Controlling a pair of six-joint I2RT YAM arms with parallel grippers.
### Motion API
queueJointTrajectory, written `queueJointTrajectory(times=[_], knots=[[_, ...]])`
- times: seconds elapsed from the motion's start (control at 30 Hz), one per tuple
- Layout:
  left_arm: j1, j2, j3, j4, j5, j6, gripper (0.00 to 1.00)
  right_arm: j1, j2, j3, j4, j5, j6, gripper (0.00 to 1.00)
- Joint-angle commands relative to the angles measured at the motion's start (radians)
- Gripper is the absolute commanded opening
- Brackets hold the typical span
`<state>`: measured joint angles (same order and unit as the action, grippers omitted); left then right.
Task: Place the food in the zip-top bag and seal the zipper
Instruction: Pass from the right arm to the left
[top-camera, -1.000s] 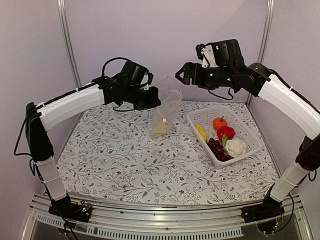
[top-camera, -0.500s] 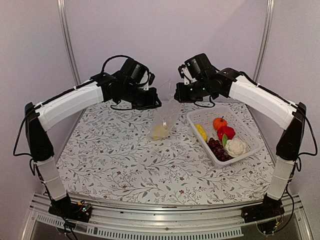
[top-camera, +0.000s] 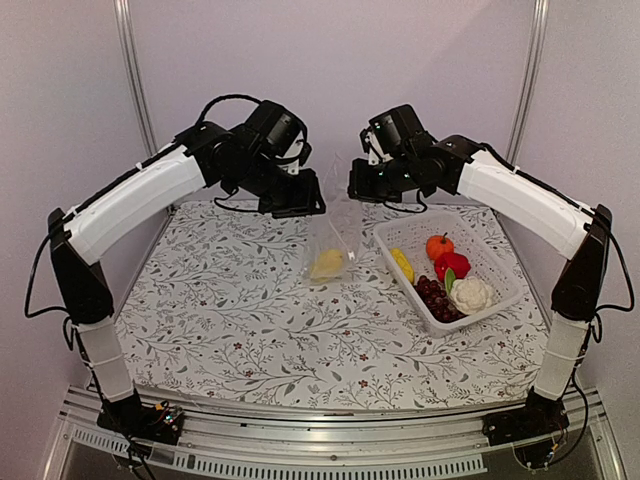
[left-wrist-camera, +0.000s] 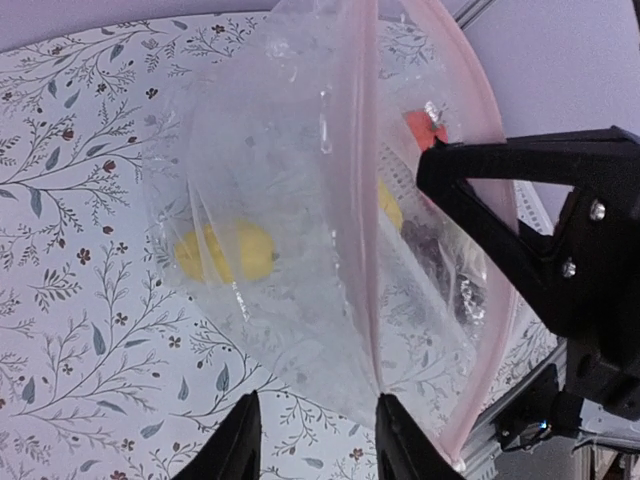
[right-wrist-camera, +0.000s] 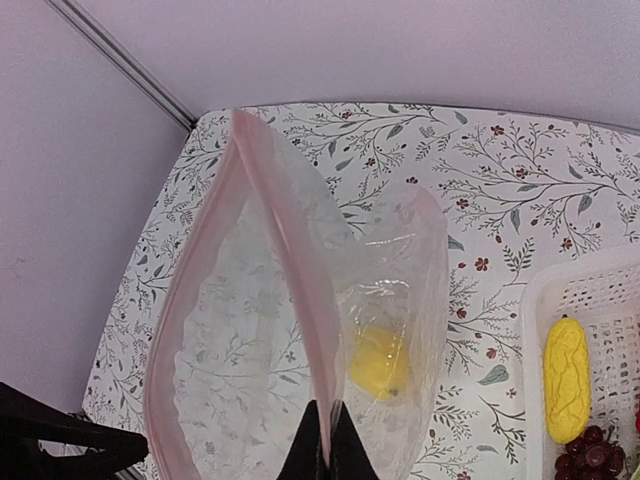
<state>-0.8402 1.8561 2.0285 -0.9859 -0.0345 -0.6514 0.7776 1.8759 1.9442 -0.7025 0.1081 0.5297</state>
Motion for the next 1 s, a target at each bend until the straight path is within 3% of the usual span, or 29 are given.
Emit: queueJointTrajectory(times=[0.0, 0.33, 0.47, 0.57, 0.73, 0.97], knots=[[-0.034, 0.064, 0.070, -0.095, 0.007, -0.025, 0.41, -0.001, -0.002, 0.009, 0.044, -0.021, 0.044, 0.00], [-0.066, 0.143, 0.176, -0.222, -0.102, -0.131, 0.40, -0.001, -0.023, -0.012, 0.095, -0.040, 0.057, 0.00], [-0.056, 0.155, 0.174, -0.216, -0.139, -0.159, 0.27, -0.001, -0.061, -0.068, 0.131, -0.049, 0.058, 0.00], [-0.056, 0.128, 0.182, -0.207, -0.231, -0.177, 0.02, -0.003, -0.080, -0.098, 0.130, -0.054, 0.045, 0.00], [-0.056, 0.019, 0.104, -0.117, -0.343, -0.157, 0.00, -0.043, -0.120, -0.140, 0.085, -0.070, 0.091, 0.01], [-0.029, -0.034, 0.029, -0.081, -0.371, -0.090, 0.00, -0.095, -0.170, -0.100, 0.118, -0.360, 0.098, 0.41]])
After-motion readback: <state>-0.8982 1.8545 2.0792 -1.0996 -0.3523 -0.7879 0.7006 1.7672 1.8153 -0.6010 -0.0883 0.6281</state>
